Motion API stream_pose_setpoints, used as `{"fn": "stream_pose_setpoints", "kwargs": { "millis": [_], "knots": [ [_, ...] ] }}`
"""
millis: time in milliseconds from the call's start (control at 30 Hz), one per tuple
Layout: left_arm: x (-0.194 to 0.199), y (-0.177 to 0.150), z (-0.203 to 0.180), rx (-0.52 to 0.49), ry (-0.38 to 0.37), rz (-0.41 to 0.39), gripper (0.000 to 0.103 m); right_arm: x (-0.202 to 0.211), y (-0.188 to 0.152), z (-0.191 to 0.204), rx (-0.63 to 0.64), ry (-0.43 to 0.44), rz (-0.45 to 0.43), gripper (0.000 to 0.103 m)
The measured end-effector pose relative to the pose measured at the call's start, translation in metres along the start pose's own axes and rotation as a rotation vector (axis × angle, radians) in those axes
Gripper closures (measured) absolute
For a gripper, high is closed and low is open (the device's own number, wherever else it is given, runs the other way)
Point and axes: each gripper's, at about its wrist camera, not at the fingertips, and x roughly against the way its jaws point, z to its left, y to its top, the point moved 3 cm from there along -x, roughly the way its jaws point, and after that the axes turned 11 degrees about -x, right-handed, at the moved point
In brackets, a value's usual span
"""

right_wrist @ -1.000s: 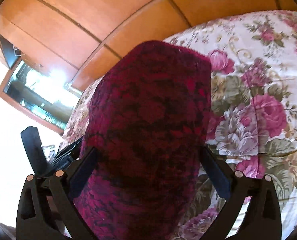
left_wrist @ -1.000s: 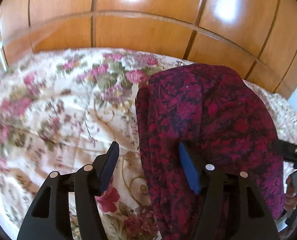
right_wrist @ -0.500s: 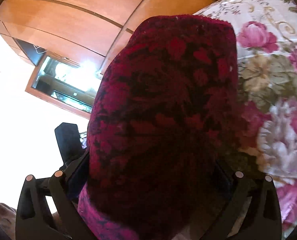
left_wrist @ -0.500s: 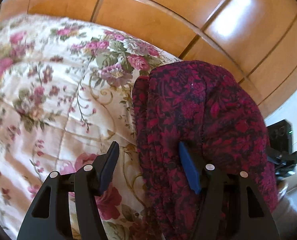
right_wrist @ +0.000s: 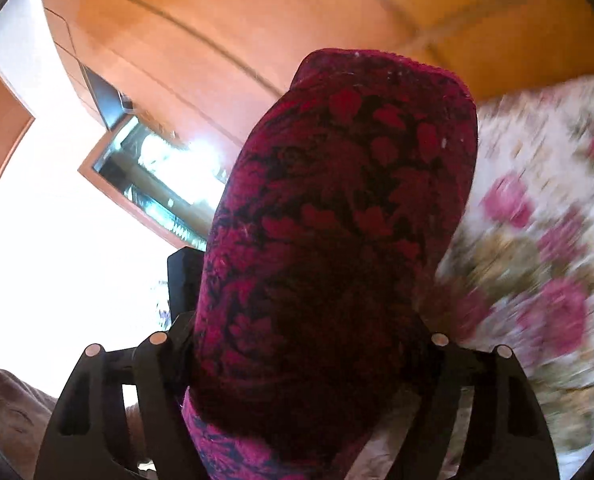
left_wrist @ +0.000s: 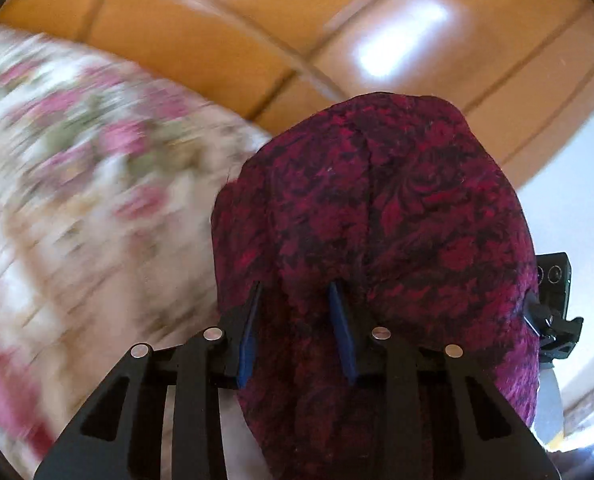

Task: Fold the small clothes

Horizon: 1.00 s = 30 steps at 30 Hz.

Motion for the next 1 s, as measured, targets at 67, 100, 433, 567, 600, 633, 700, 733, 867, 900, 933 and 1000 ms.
{"fn": "stream_pose_setpoints", "kwargs": {
  "millis": [67,100,433,567,600,633,700,733,867,900,933,1000],
  "knots": [
    [-0.036,0.033,-0.035,-0.079,-0.024,0.021,0.083,0.027,0.012,-0.003,0.012,-0.015,-0.05,0.029],
    [-0.054,0.046,-0.052,-0.125,-0.022,0.028,0.083,0.045,0.02,-0.007,0.022,-0.033,-0.086,0.029],
    [-0.246,0.042,-0.176,-0.408,0.018,0.306,0.09,0.185,0.024,-0.159,-0.209,-0.389,-0.297,0.031],
    [-0.244,0.022,-0.199,-0.484,0.041,0.284,0.09,0.205,-0.014,-0.199,-0.313,-0.431,-0.321,0.023],
    [-0.24,0.019,-0.201,-0.493,0.05,0.277,0.09,0.211,-0.019,-0.197,-0.316,-0.441,-0.351,0.022],
    [-0.235,0.014,-0.202,-0.506,0.085,0.267,0.09,0.215,-0.023,-0.193,-0.315,-0.445,-0.365,0.02],
    [-0.228,0.01,-0.196,-0.497,0.115,0.254,0.09,0.218,-0.025,-0.185,-0.315,-0.469,-0.373,0.016],
    [-0.224,0.011,-0.19,-0.469,0.108,0.252,0.09,0.22,-0.025,-0.178,-0.298,-0.499,-0.375,0.016],
    [-0.196,0.022,-0.171,-0.344,0.069,0.205,0.09,0.241,-0.013,-0.171,-0.226,-0.565,-0.406,0.011],
    [-0.192,0.024,-0.164,-0.318,0.071,0.199,0.09,0.238,-0.007,-0.169,-0.242,-0.534,-0.407,0.008],
    [-0.185,0.024,-0.154,-0.269,0.054,0.204,0.088,0.237,-0.005,-0.174,-0.272,-0.489,-0.403,0.006],
    [-0.179,0.026,-0.139,-0.196,0.012,0.219,0.072,0.229,-0.003,-0.181,-0.347,-0.443,-0.388,0.002]
  ]
}}
